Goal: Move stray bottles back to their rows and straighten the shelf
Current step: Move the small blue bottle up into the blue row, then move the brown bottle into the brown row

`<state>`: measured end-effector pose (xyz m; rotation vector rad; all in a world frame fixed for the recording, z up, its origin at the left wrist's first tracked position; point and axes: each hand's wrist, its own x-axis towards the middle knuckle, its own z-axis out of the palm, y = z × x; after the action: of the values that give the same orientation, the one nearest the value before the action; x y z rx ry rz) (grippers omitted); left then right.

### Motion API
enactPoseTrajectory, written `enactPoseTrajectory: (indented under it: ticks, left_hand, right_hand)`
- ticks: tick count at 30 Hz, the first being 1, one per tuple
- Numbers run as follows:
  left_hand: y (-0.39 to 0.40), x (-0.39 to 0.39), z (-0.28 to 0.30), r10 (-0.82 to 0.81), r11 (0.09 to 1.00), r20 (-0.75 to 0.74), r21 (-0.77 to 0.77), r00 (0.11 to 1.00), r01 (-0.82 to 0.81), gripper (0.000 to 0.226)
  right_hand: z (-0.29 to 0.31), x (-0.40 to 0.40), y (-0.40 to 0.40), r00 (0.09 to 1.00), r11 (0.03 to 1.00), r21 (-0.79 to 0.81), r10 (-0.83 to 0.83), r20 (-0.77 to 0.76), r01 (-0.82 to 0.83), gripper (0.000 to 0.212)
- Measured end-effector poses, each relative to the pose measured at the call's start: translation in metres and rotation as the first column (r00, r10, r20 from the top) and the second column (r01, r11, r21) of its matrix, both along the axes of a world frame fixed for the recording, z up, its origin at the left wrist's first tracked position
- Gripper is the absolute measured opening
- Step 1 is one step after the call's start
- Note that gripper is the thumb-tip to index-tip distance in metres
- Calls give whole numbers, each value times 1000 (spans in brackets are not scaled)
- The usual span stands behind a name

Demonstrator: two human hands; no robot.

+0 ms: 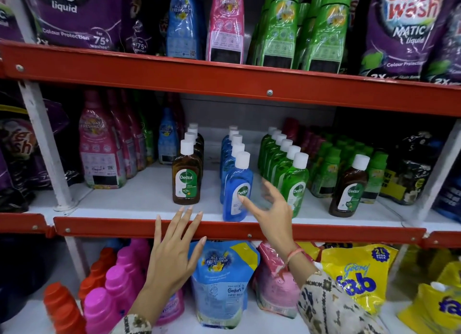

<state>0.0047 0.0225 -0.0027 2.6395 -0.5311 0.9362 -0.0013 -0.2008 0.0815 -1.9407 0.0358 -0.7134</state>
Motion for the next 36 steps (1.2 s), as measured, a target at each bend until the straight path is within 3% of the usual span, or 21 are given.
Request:
enactPoseTrajectory:
  ticks: [4,7,13,19,26,30,36]
  left_hand:
    - [-2,0,1,1,1000,-3,-31,1000,-1,58]
    - [-4,0,1,11,999,-11,-46,1000,-11,58]
    - [-4,-1,1,19,999,-34,-37,999,-20,60]
    - [-6,1,0,46,999,-25,-23,999,-47,61]
    - [-6,2,0,43,999,-7,-31,999,-43,61]
    - [-6,2,-1,47,998,-6,-30,999,-47,60]
    - [-5,4,-2,46,999,26,-11,999,-45,60]
  right_hand:
    - [-7,-18,-40,987,992,52,-119,108,114,36]
    - [-12,-20,-78,945,953,85,-299,133,290,24]
    - [-18,2,-152,810,810,0,-586,33,586,56]
    - [-1,18,-191,777,780,-59,-626,-62,623,88]
    - [-5,35,-195,801,805,-42,-592,-84,591,93]
    - [-4,38,-194,775,778,-13,-626,-88,628,83]
    - [1,16,-173,805,805,0,-593,30,593,76]
